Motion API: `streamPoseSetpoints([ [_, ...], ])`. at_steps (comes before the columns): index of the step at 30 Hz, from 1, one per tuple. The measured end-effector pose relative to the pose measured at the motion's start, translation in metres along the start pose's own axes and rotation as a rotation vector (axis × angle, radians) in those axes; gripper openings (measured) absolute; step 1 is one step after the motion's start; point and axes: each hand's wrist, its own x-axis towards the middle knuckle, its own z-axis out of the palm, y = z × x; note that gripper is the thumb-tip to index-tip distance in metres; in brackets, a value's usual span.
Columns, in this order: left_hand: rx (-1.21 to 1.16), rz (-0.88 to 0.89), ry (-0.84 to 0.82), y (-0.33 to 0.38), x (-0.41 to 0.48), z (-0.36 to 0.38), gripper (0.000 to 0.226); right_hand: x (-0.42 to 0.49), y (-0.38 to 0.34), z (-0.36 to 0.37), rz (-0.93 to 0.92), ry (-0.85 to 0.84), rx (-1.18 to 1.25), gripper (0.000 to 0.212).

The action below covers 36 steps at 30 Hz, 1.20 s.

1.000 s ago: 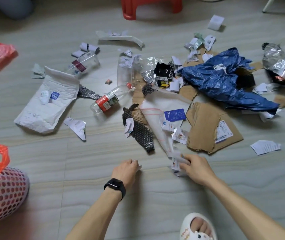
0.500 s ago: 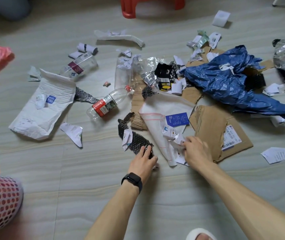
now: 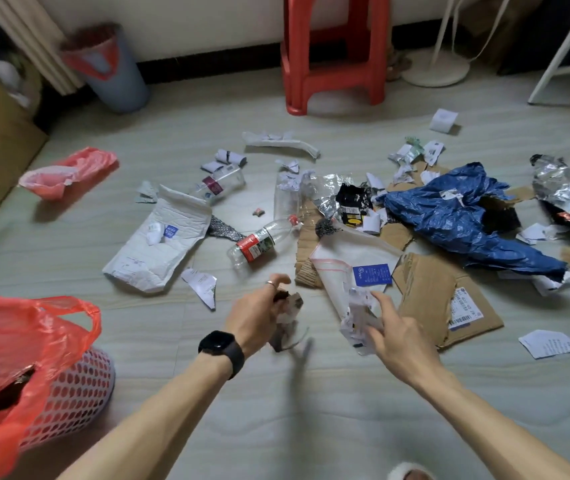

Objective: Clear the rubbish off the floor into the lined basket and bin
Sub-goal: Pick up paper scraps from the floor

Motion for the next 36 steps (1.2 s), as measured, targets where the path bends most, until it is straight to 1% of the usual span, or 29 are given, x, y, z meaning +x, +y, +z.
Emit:
streamPoseSetpoints([
  [1, -0.024, -0.001, 0.051, 0.001, -0.006, -0.026, 0.044, -0.001, -0.015, -0.01, -0.029, 0.005, 0.001, 0.038],
  [2, -0.044, 0.003, 0.104, 0.002, -0.011, -0.05, 0.043, -0.002, -0.029, -0.019, -0.065, 0.014, -0.012, 0.025],
  [3, -0.053, 0.01, 0.164, 0.002, -0.018, -0.077, 0.037, -0.003, -0.048, -0.032, -0.104, 0.031, -0.022, 0.015],
  [6, -0.048, -0.008, 0.336, -0.001, -0.052, -0.155, 0.022, -0.014, -0.115, -0.065, -0.257, 0.107, 0.019, 0.008],
  [9, -0.075, -0.056, 0.456, -0.009, -0.089, -0.205, 0.016, -0.023, -0.176, -0.089, -0.35, 0.108, 0.1, 0.008],
  [13, -0.007, -0.136, 0.603, -0.037, -0.152, -0.262, 0.015, -0.037, -0.256, -0.101, -0.5, 0.113, 0.157, 0.013],
  [17, 0.039, -0.231, 0.747, -0.072, -0.21, -0.313, 0.016, -0.049, -0.326, -0.087, -0.596, 0.056, 0.178, 0.006],
  [20, 0.047, -0.312, 0.852, -0.1, -0.246, -0.342, 0.016, -0.055, -0.371, -0.065, -0.625, 0.022, 0.2, 0.01],
  [22, 0.069, -0.356, 0.922, -0.122, -0.268, -0.358, 0.017, -0.058, -0.405, -0.046, -0.656, -0.037, 0.223, 0.01],
  [25, 0.105, -0.414, 0.95, -0.15, -0.288, -0.368, 0.016, -0.058, -0.444, -0.013, -0.689, -0.091, 0.228, 0.009],
  [28, 0.178, -0.438, 0.962, -0.175, -0.292, -0.362, 0.016, -0.057, -0.472, 0.023, -0.684, -0.125, 0.225, 0.012],
  [31, 0.246, -0.408, 0.921, -0.201, -0.284, -0.342, 0.017, -0.052, -0.496, 0.063, -0.674, -0.149, 0.238, 0.017],
  [33, 0.272, -0.424, 0.874, -0.222, -0.274, -0.327, 0.02, -0.043, -0.508, 0.093, -0.675, -0.137, 0.254, 0.02],
  [36, 0.272, -0.481, 0.797, -0.26, -0.257, -0.297, 0.017, -0.03, -0.524, 0.135, -0.73, -0.084, 0.201, 0.014],
])
